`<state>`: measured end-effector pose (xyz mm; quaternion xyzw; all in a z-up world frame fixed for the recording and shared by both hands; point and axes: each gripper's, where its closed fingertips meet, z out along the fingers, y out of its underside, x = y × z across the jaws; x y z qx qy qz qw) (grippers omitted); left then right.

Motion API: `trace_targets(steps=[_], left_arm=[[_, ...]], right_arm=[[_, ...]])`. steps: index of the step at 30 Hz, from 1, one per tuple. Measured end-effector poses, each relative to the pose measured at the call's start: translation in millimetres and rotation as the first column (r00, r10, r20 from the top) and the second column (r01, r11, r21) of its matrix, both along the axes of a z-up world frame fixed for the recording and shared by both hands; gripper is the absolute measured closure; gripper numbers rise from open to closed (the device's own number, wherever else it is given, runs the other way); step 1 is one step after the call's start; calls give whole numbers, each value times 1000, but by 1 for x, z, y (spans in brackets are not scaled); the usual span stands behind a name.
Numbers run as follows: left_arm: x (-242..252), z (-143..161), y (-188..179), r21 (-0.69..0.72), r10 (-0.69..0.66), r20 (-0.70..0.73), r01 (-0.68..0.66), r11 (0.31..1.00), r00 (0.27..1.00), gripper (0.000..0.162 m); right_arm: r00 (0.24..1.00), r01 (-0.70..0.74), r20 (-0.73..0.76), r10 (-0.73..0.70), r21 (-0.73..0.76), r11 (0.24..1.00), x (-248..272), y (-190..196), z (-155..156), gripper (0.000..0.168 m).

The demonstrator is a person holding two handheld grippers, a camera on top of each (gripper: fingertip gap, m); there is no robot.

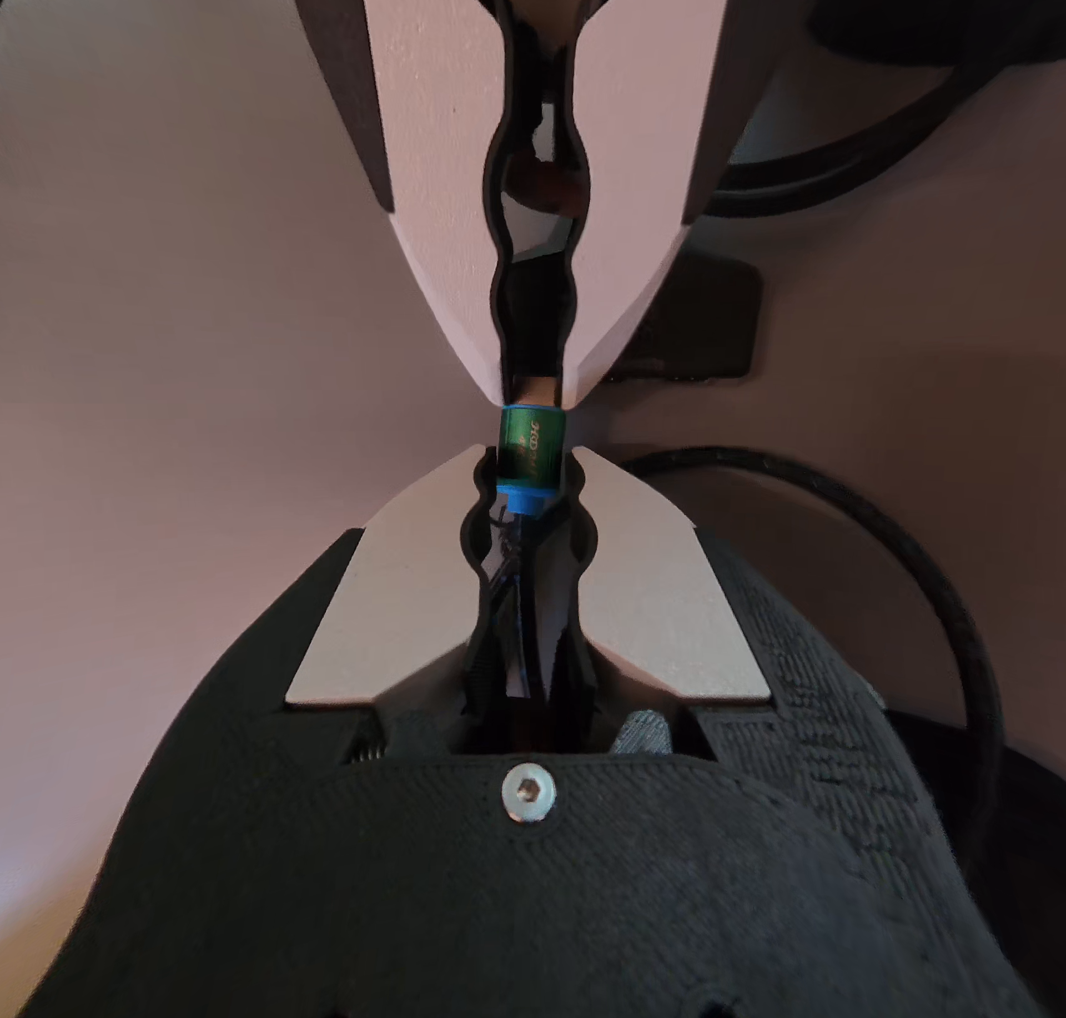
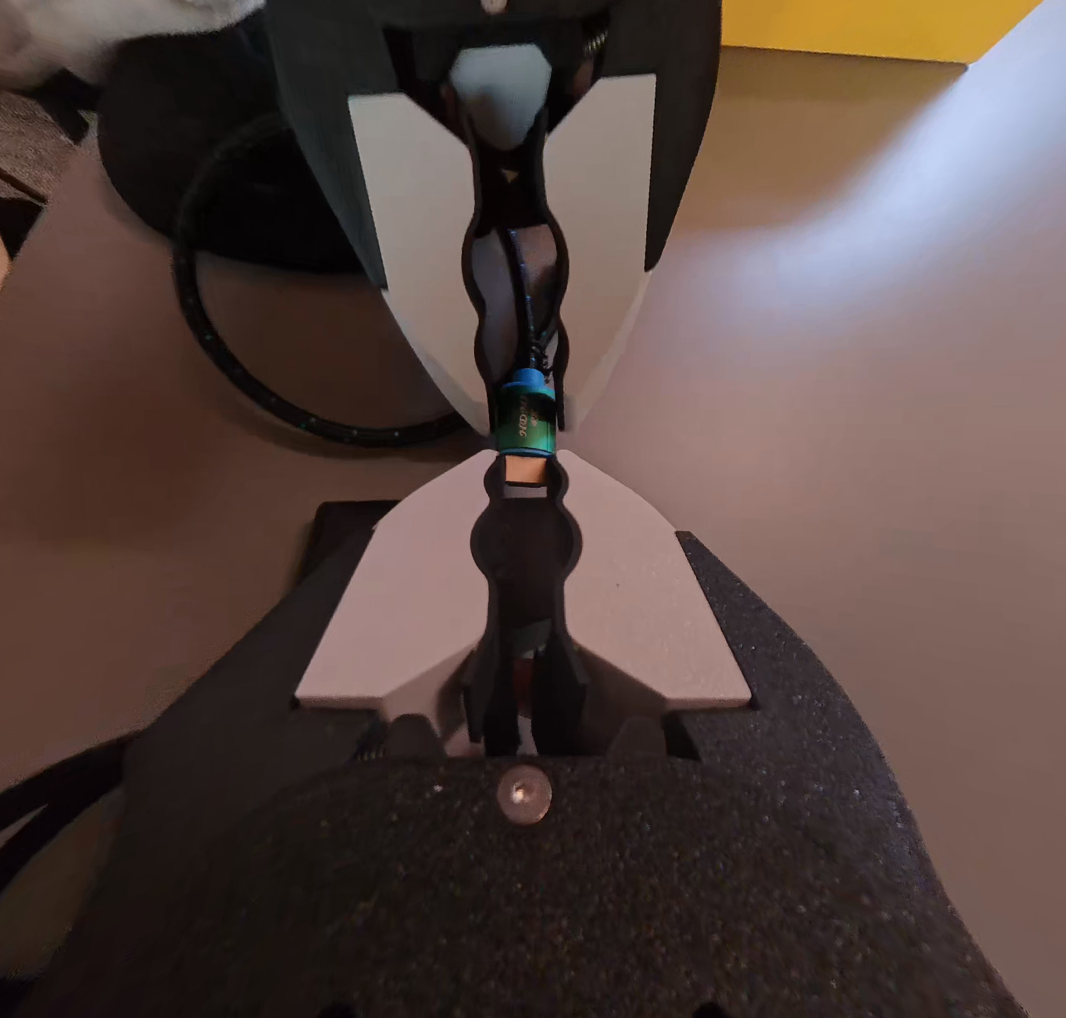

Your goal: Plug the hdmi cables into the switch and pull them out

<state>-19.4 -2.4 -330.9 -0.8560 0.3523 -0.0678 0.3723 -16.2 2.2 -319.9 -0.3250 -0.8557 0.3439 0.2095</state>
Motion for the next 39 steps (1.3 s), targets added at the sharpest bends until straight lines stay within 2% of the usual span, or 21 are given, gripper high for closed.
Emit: trace_targets(steps=[8,16,19,20,23,26,28,31,35,39], left_arm=[[-4,-3,2,2,26,46,-26,1000,999,141],[-5,-7,3,14,-1,11,0,1000,1000,140],[-7,-8,3,-17,42,17,-42,999,999,141],[-9,-8,3,-35,70,7,-70,997,998,141],[-16,-8,3,-79,120,-67,-126,989,990,141],[-12,-9,4,-125,102,-112,-115,985,989,141],[-9,-9,5,-133,82,-143,-101,986,986,141],[-6,-8,3,-122,60,-183,-84,989,981,141],[-6,-9,2,-133,63,-216,-93,987,974,141],[-7,-9,3,-133,42,-259,-79,988,965,141]], right_arm=[[998,-26,-53,31,85,996,-2,5,-6,155],[997,-32,-72,37,59,998,-2,5,-5,155],[997,-7,-76,12,69,998,-4,8,-5,154],[997,5,-74,0,76,997,-3,10,-4,150],[999,44,9,-44,-37,998,10,13,3,91],[990,76,122,-68,-65,995,26,19,-10,59],[987,70,149,-58,-77,995,31,15,-15,51],[979,55,194,-57,17,998,38,15,-32,36],[982,64,178,-63,-2,998,35,12,-30,47],[983,67,174,-64,-8,998,35,11,-29,49]])
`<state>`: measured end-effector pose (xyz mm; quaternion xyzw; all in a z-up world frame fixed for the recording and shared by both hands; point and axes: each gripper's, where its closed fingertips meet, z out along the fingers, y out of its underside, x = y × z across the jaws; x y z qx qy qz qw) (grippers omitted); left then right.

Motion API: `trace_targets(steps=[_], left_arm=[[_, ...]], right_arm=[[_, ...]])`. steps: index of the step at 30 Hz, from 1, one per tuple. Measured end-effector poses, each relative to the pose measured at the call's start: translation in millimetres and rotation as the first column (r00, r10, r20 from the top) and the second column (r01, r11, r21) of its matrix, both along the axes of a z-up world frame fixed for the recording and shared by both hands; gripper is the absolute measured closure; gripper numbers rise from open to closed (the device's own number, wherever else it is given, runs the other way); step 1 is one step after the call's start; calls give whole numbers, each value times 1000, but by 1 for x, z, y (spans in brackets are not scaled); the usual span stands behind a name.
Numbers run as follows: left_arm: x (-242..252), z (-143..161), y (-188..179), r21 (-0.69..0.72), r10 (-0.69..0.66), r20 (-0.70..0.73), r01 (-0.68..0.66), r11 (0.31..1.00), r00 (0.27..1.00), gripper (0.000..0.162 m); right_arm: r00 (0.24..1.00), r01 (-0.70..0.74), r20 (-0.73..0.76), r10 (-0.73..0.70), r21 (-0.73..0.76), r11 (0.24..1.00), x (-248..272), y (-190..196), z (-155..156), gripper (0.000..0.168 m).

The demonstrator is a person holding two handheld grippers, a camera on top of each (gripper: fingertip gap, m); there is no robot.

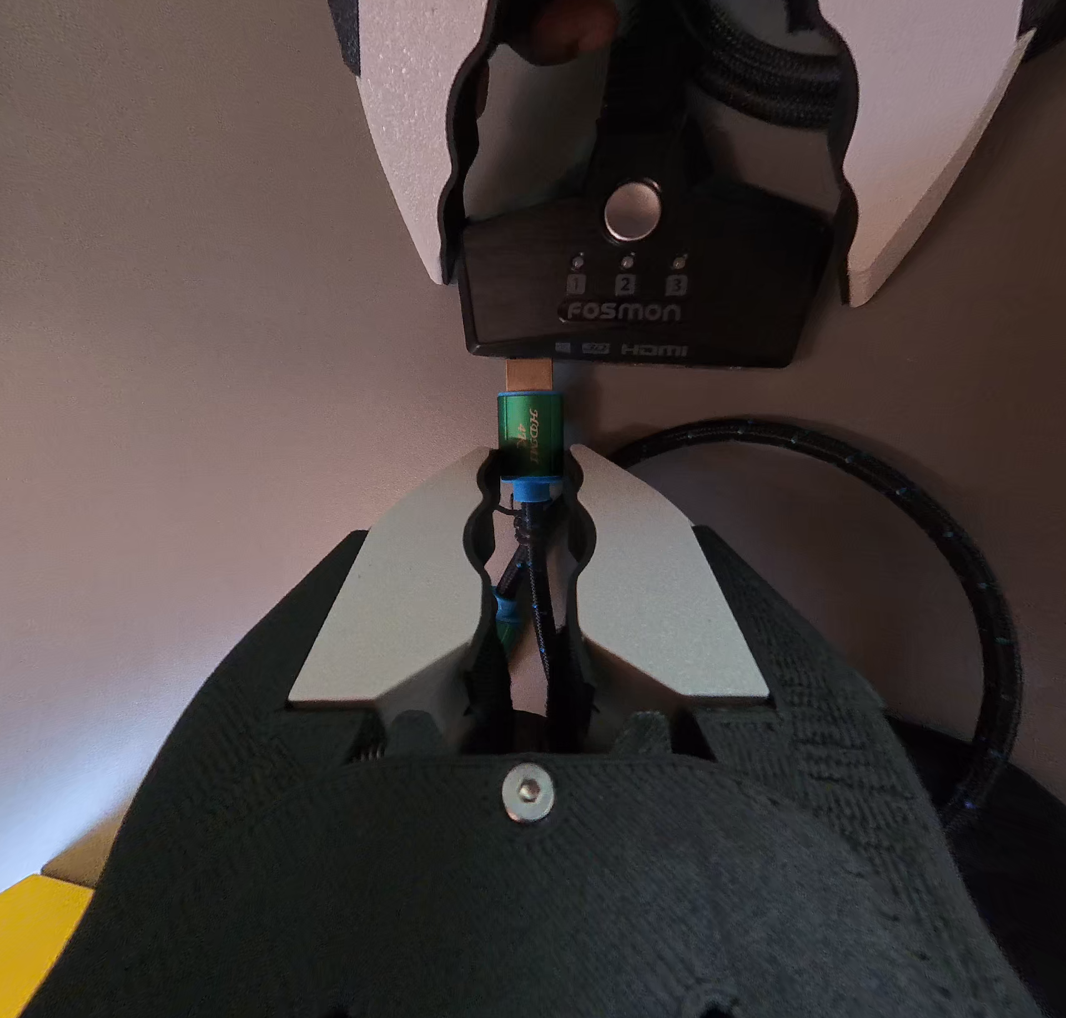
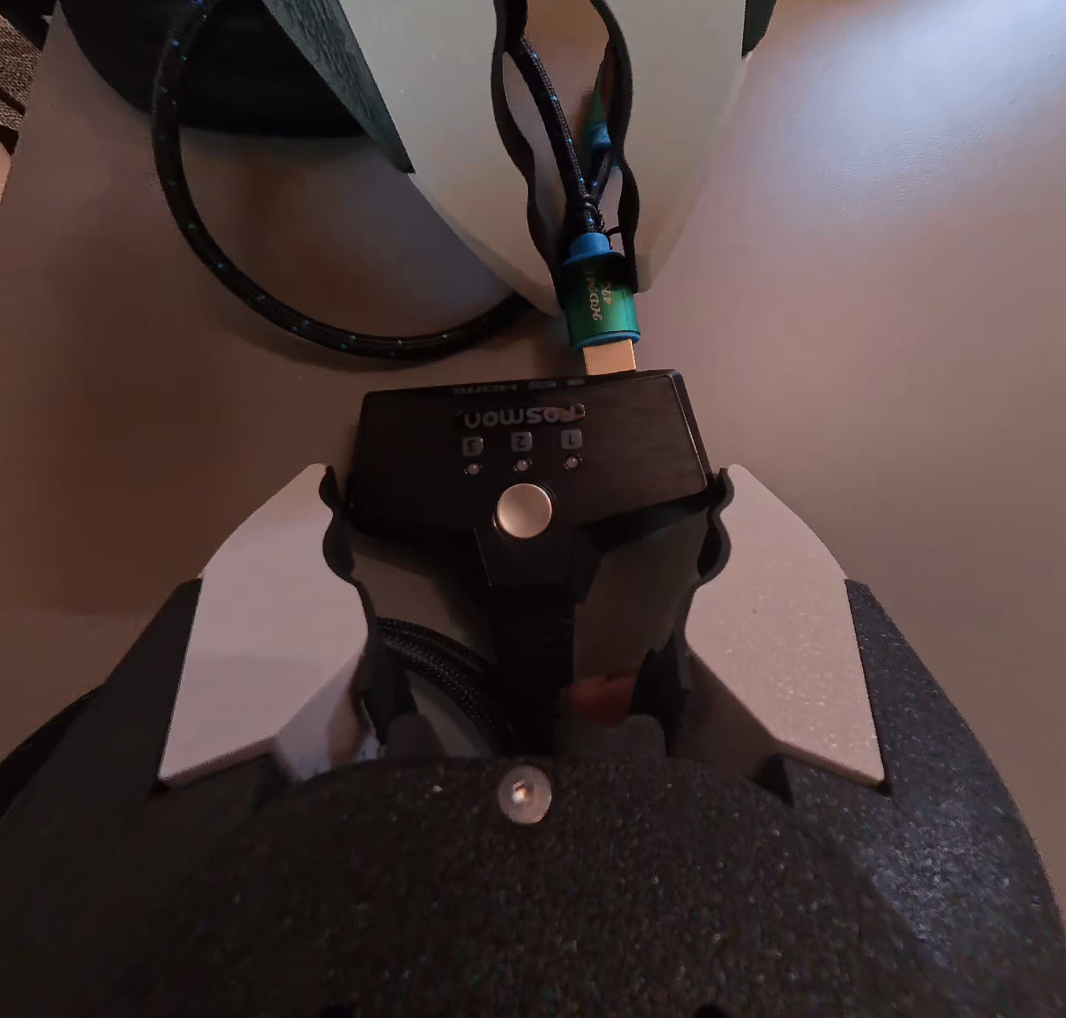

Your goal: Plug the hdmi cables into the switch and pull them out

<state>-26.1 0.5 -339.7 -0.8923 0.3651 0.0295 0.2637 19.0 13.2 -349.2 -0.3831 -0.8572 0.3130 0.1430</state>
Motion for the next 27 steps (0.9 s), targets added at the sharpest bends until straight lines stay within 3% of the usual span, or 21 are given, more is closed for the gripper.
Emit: trace_targets(steps=[21,27], left_arm=[[-1,-2,-2,-143,-150,-166,127,982,975,142],[10,0,11,-14,-75,-83,74,997,994,143]], right_arm=[[999,-41,-15,40,-20,999,-2,-6,1,50],[1000,-27,-15,27,-19,999,-6,-8,1,50]])
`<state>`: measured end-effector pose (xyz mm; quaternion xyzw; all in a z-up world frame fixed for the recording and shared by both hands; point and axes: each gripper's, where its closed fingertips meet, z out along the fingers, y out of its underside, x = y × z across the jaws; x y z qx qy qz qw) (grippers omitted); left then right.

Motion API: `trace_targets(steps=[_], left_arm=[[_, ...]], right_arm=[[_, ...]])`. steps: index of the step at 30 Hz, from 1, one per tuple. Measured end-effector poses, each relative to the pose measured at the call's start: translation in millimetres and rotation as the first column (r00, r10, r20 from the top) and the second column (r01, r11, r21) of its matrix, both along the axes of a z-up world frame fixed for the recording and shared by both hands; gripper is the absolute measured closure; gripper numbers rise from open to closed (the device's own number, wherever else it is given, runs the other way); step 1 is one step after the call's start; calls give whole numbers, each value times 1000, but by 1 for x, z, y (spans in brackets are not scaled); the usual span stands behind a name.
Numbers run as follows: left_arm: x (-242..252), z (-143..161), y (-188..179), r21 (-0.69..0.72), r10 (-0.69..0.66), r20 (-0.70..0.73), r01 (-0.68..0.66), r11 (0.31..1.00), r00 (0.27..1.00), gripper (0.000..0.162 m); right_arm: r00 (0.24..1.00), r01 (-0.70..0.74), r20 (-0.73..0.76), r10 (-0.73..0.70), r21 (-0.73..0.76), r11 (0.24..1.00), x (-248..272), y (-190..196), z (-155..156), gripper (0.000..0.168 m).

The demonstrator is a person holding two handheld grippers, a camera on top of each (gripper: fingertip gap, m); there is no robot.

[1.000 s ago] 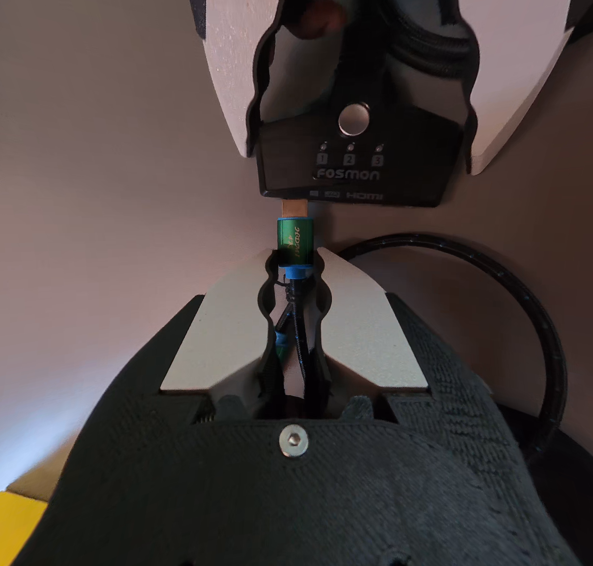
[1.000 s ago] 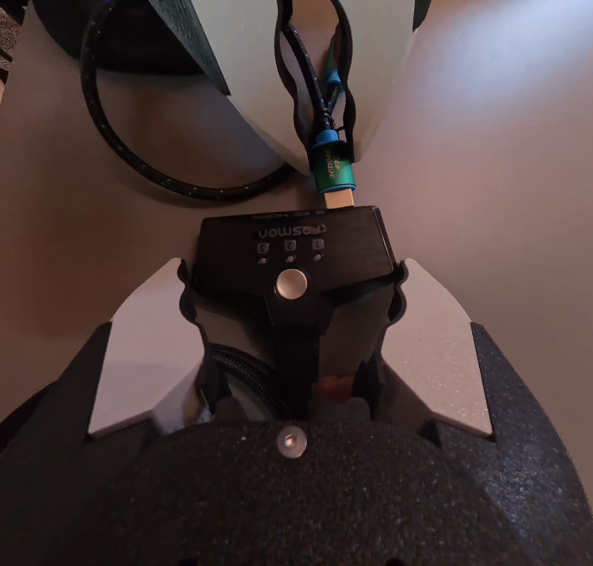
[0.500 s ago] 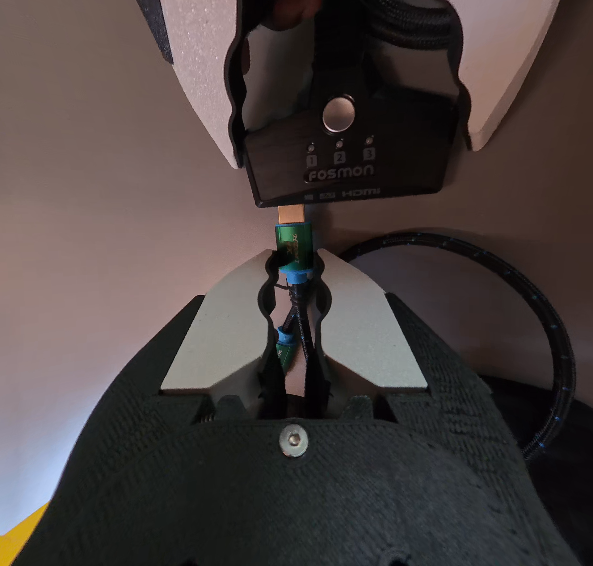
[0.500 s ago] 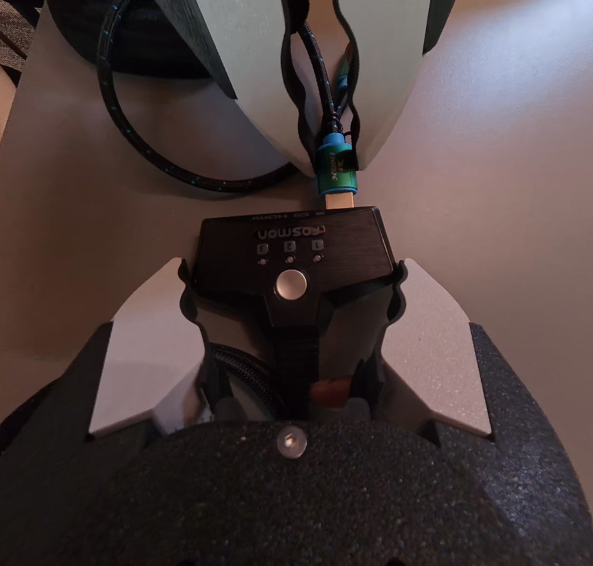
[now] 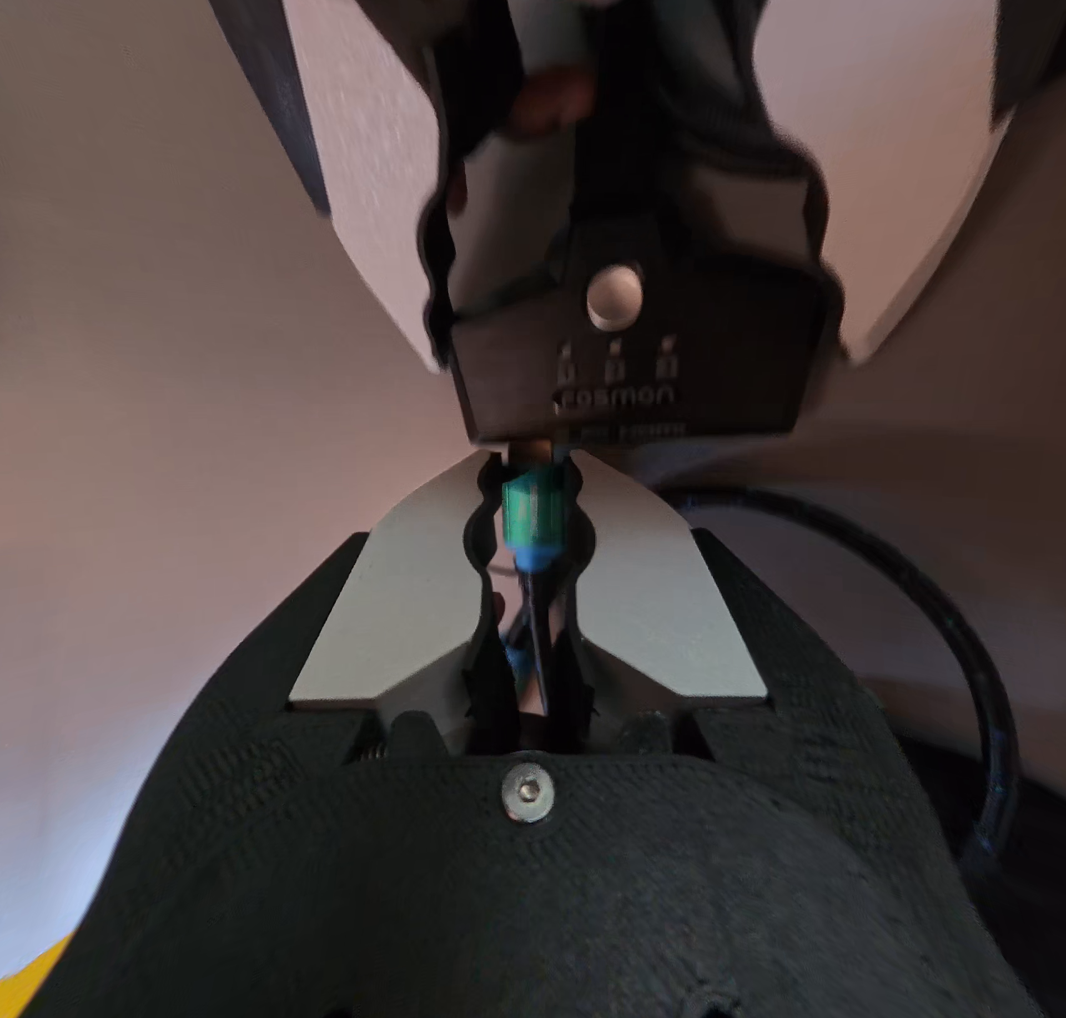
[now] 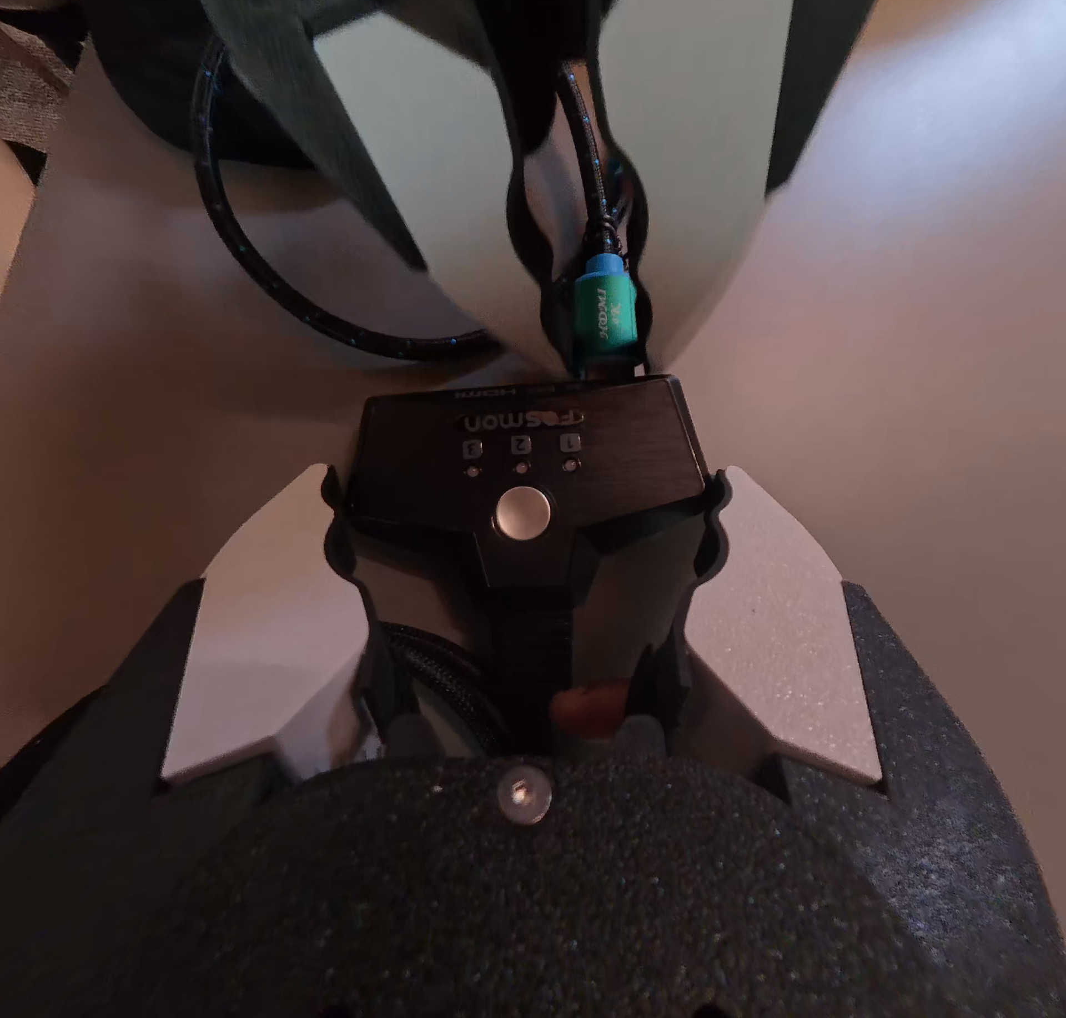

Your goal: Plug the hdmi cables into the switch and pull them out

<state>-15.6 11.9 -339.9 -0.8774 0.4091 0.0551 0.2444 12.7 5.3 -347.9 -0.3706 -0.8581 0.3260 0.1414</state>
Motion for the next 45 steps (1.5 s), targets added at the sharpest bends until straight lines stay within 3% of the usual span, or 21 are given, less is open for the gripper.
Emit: trace_targets(steps=[6,7,8,10,12,15,26,32,33,34,36,37,38,39,45], left_arm=[[-4,0,0,20,26,56,-27,999,998,142],[-3,0,-3,0,31,83,-31,1000,996,139],[-2,1,-7,-28,37,129,-33,999,991,120],[-6,5,-11,-31,57,166,-53,998,984,113],[-16,4,-17,-35,60,140,-56,998,988,115],[-14,-2,-22,-46,60,174,-53,998,983,140],[-9,-1,-13,78,26,261,-48,996,965,143],[-6,0,-12,72,10,278,-31,997,961,140],[-5,0,-14,49,23,298,-40,998,954,135],[-8,-2,-16,22,51,292,-60,998,955,111],[-15,1,-21,35,63,288,-76,996,956,101],[-15,3,-24,49,44,297,-61,997,954,108],[-15,3,-27,58,23,300,-42,997,954,130],[-16,2,-28,60,12,295,-31,998,955,140],[-13,0,-25,86,-53,319,27,996,946,142]], right_arm=[[1000,23,-4,-23,-2,1000,-4,-1,0,50],[1000,14,-13,-14,0,1000,-5,-3,1,50],[1000,4,-20,-4,2,1000,-5,-5,1,50],[1000,-9,-18,9,2,1000,-4,-8,1,50],[1000,-12,-17,12,1,1000,-4,-9,1,50],[1000,-13,-14,13,-1,1000,-4,-9,0,50],[1000,20,-5,-20,-5,1000,-7,-9,0,50],[1000,23,1,-23,-8,1000,-8,-11,0,50],[1000,17,2,-17,-4,1000,-9,-14,0,50],[1000,10,1,-10,-4,1000,-8,-15,0,50],[1000,7,-12,-7,-3,1000,-8,-15,0,50],[1000,5,-19,-5,1,1000,-8,-15,1,50],[1000,3,-18,-3,0,1000,-8,-15,1,50],[1000,-2,-12,2,-2,1000,-7,-16,0,50],[1000,5,0,-5,1,1000,-7,-16,0,50]])
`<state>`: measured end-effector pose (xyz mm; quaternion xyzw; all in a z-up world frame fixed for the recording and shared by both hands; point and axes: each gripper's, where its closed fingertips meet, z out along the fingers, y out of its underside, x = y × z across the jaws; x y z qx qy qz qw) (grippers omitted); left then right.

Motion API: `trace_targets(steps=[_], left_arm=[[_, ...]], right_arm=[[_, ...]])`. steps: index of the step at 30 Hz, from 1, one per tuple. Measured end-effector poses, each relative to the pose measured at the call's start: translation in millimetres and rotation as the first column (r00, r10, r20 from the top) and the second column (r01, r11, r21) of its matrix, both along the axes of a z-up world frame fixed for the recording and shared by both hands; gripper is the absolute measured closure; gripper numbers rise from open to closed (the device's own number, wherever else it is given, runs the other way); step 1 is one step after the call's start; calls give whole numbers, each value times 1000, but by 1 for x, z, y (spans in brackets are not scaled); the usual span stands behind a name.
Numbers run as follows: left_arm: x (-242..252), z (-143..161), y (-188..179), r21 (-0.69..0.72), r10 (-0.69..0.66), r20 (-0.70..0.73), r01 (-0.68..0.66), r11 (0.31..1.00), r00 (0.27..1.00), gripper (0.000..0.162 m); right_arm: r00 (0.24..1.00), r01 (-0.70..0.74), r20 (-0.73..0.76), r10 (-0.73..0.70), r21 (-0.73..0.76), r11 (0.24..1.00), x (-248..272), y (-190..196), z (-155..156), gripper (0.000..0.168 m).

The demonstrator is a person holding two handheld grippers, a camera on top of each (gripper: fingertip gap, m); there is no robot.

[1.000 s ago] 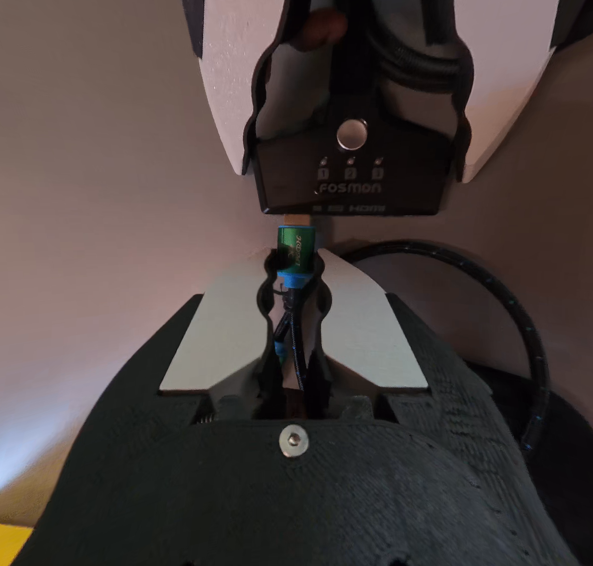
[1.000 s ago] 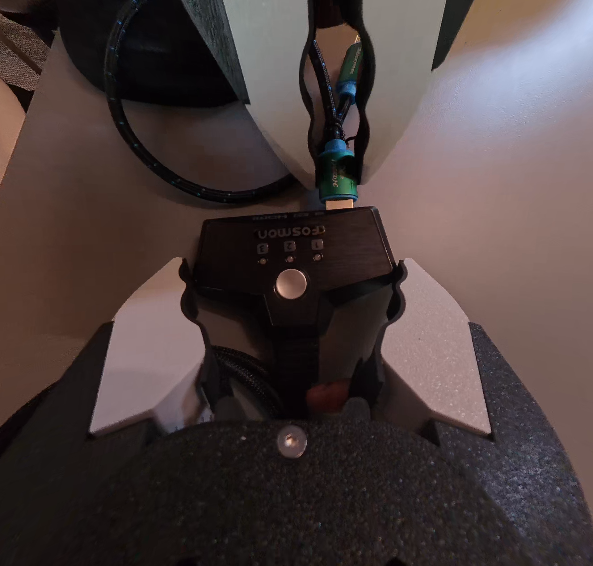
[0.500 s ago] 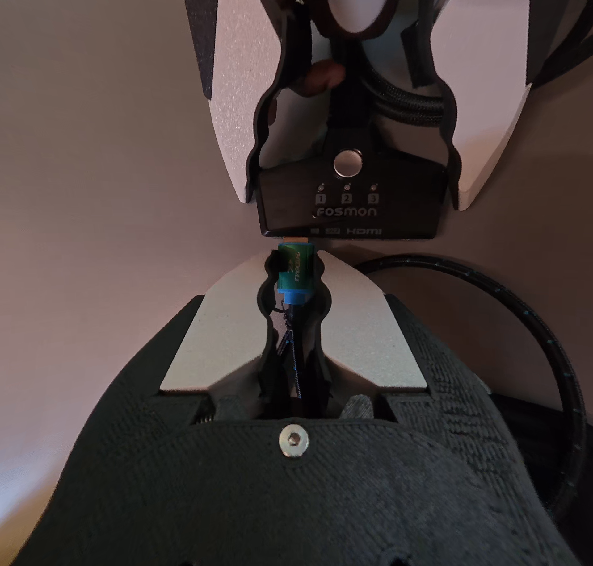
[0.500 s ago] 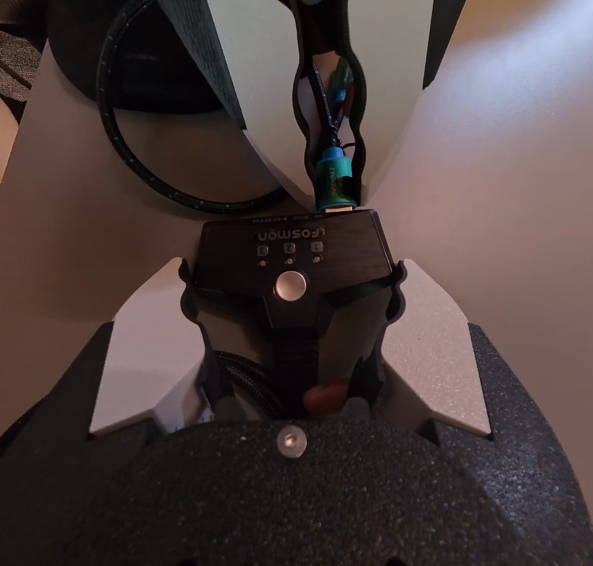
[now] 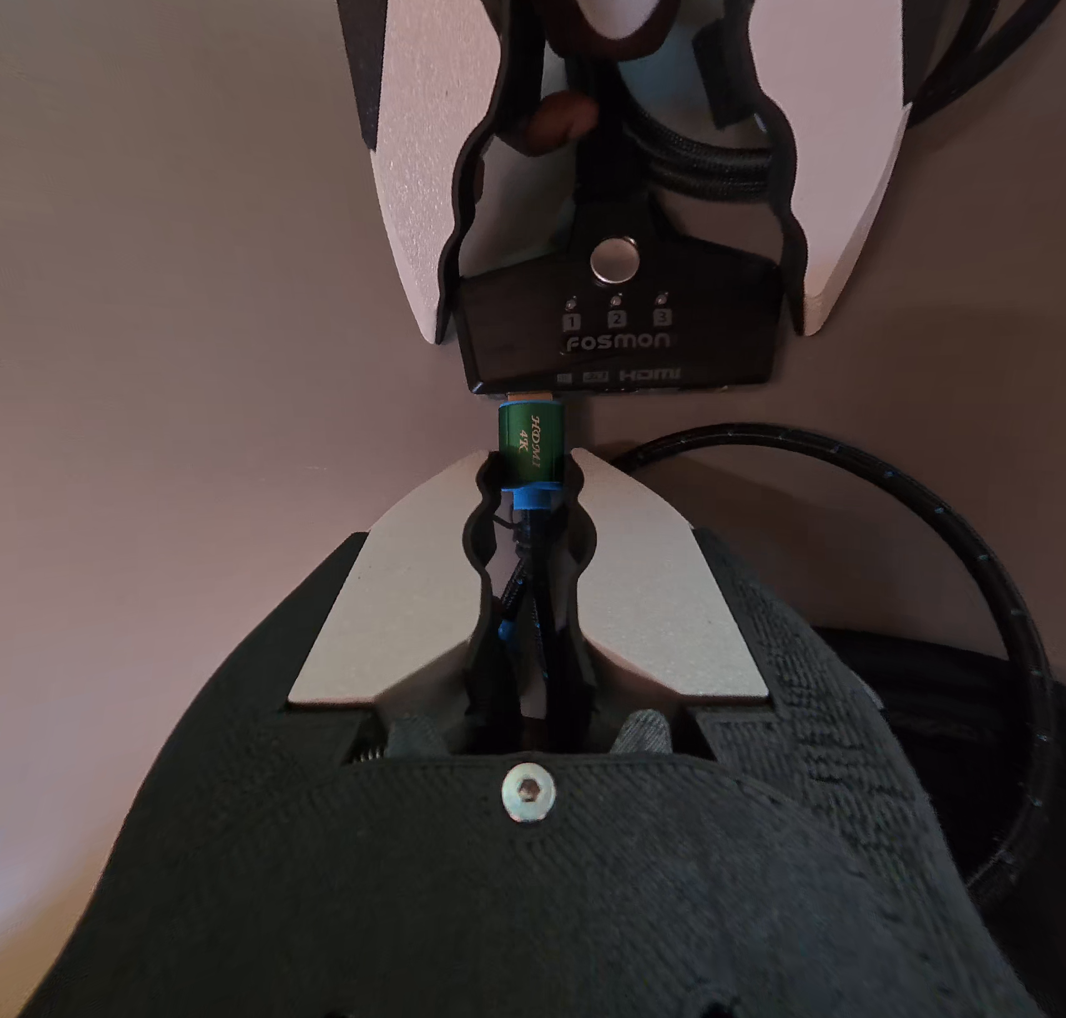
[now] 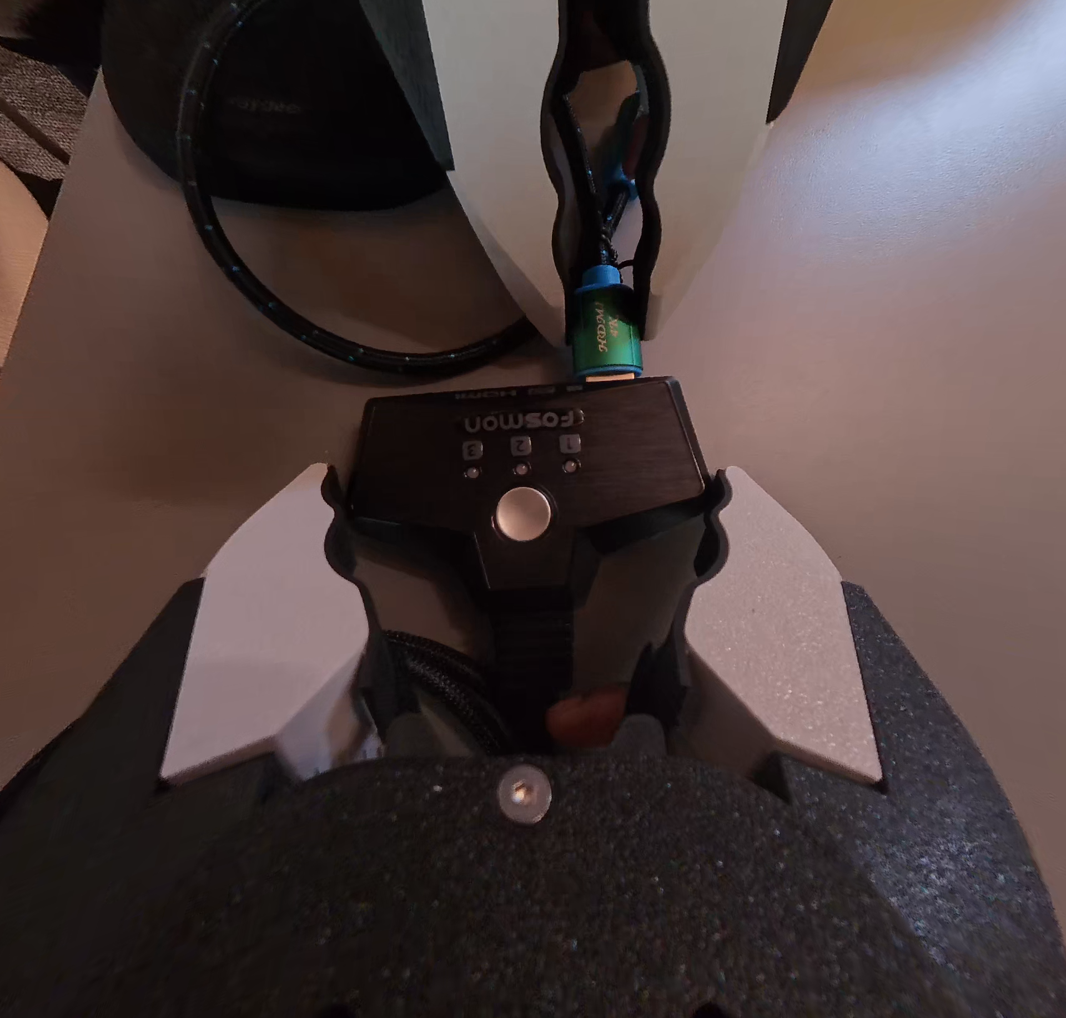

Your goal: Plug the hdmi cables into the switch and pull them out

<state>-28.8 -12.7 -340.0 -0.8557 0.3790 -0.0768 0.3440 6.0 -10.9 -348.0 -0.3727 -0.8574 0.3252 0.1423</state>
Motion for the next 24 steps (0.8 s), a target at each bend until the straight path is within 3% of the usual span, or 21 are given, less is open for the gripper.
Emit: trace_targets(steps=[10,12,14,16,19,22,24], left_arm=[[6,-1,14,26,44,-17,-43,999,999,140],[2,1,14,18,86,26,-87,996,996,107],[3,11,10,45,95,106,-100,994,990,90],[3,25,11,123,93,175,-115,986,980,86],[-6,44,21,279,116,152,-156,948,982,81],[-20,47,27,314,201,123,-230,921,972,76],[-29,41,27,304,245,73,-256,918,967,64]], right_arm=[[999,51,16,-52,28,998,-3,0,0,49],[992,84,-97,-76,88,993,-13,6,11,38],[979,119,-180,-96,120,986,-15,12,28,23],[935,205,-322,-150,143,968,-22,19,56,22],[817,267,-565,-119,187,946,-27,15,99,29],[822,216,-557,-118,115,970,-25,-3,96,22],[812,244,-572,-117,150,958,-27,2,93,21]])
